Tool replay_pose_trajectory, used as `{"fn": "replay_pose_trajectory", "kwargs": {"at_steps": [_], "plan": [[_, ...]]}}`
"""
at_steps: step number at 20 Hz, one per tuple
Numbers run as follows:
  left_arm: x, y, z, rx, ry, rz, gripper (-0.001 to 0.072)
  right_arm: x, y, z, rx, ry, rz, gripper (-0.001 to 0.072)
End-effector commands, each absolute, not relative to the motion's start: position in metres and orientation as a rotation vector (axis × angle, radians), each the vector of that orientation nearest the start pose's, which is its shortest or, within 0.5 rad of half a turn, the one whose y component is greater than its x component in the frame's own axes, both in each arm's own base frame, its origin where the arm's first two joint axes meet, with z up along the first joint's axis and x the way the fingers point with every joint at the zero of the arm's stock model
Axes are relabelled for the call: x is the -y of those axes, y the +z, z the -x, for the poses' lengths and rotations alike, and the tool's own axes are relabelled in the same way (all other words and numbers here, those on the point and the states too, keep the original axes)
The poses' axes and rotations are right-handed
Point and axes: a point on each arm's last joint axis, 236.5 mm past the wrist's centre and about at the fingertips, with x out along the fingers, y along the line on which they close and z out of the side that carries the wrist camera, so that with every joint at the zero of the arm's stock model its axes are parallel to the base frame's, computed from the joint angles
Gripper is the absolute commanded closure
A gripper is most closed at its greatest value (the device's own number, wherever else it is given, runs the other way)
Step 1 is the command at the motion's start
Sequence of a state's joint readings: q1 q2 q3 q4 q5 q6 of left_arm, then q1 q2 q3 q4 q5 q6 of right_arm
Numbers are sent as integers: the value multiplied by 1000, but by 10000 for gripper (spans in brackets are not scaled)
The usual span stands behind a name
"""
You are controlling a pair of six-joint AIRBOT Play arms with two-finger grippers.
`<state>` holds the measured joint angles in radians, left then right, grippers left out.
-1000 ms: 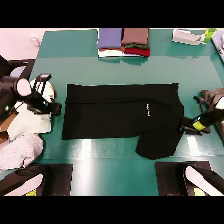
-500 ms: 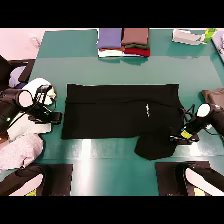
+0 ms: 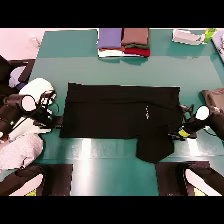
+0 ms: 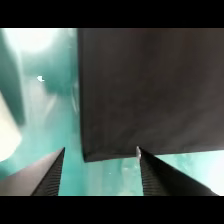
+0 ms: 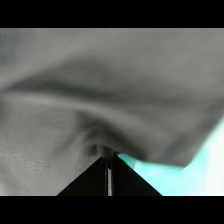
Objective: Fold the shirts.
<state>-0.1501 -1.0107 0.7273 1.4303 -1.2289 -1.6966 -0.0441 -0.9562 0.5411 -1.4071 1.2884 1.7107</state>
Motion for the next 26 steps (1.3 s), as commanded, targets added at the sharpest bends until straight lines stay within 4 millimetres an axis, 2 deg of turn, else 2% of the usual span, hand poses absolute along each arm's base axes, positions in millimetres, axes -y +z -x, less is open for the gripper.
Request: {"fn": "replay_pose_trajectory", "kwargs": {"at_steps": [1,3,7,8,11,12,14,17,20,22,24,26], "plan": [[80,-74,-230,-1545,-111,197,136,-28,-73,-175,-1666,-76,-348,695],[88,-86,-222,-1583,-135,228,137,-27,-73,-174,-1667,-80,-353,695],[87,-95,-214,-1627,-132,220,139,-27,-73,-174,-1668,-76,-350,695],[86,-95,-214,-1629,-130,216,204,-27,-73,-174,-1668,-76,-350,695],[85,-95,-212,-1633,-149,192,652,-27,-73,-173,-1672,-65,-340,695],[85,-95,-212,-1632,-159,183,677,-27,-73,-172,-1676,-62,-337,696],[85,-85,-213,-1624,-171,168,679,-28,-72,-167,-1700,-57,-334,696],[84,-49,-218,-1521,-196,154,679,-27,-62,-162,-1680,-46,-319,696],[82,-20,-194,-1503,-225,135,679,-17,-43,-150,-1633,-66,-263,697],[82,-2,-187,-1476,-240,126,679,-6,-24,-144,-1595,-95,-221,697],[80,16,-195,-1428,-243,111,679,6,5,-157,-1502,-132,-185,698],[77,30,-217,-1337,-232,92,679,10,31,-177,-1414,-135,-177,698]]}}
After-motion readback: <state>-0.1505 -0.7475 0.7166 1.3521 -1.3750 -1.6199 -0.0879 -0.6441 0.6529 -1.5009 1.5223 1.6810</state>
